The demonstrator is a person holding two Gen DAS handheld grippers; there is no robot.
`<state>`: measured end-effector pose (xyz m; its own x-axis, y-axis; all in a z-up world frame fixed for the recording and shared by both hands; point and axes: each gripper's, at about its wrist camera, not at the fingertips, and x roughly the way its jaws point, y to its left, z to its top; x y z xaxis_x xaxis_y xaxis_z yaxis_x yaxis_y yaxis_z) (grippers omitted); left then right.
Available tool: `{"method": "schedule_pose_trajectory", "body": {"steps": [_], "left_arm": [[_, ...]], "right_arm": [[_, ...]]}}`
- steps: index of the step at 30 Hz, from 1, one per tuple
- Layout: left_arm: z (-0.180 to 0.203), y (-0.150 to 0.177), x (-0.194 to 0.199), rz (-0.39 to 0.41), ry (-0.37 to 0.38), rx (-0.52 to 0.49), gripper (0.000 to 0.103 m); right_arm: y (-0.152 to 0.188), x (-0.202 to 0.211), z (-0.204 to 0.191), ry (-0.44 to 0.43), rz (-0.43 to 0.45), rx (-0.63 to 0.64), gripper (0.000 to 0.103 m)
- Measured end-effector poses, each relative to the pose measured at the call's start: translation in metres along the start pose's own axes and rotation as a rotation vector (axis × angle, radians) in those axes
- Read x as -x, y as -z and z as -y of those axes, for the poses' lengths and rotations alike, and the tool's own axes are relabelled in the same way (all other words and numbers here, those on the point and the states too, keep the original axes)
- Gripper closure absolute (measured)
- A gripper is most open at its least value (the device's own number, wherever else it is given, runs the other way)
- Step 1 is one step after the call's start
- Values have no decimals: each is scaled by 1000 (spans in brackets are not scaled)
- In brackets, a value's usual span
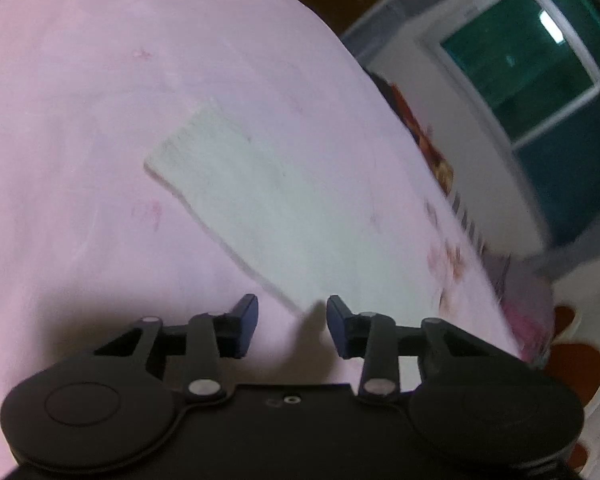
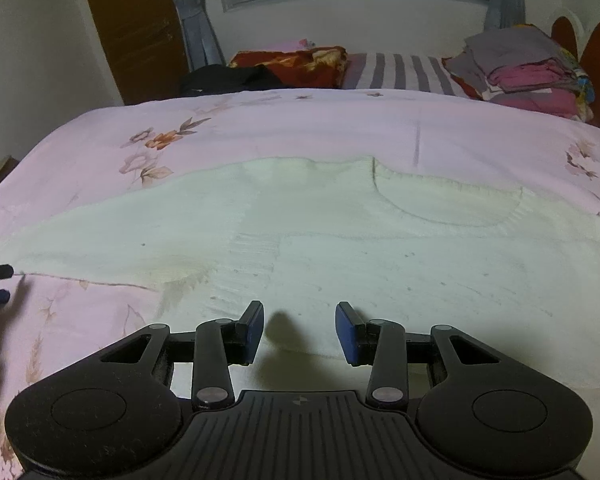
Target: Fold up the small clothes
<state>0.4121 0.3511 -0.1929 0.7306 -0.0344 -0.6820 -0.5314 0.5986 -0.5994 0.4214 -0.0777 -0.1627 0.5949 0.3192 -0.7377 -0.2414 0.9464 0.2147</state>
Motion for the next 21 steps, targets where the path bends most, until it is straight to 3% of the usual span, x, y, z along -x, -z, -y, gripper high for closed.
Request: {"method": "schedule_pose_trajectory", "body": {"steps": [2,5,8,13,16,18,21], "left_arm": [[-3,-10,-9,24,7,33,70],[-11,-19,-20,52,-4,103,93],[-11,-16,-25,81,-4,136,97],[19,-7,-16,136,-2,36,100],[50,-4,-2,160,58,-76,100],[79,3,8,156,108,-169,100],[129,25,18,121,208,-296,100]], "right_arm": [[-2,-5,0,15,3,-14,63],[-6,-8,2,34,21,-41,63],[-7,-13,2,52,29,-44,63],[-1,-26,-5,95,1,37,64],[-5,-17,3,64,38,-29,64],[-1,-25,2,91,-5,13,64],[-3,-19,1,84,14,49,63]]}}
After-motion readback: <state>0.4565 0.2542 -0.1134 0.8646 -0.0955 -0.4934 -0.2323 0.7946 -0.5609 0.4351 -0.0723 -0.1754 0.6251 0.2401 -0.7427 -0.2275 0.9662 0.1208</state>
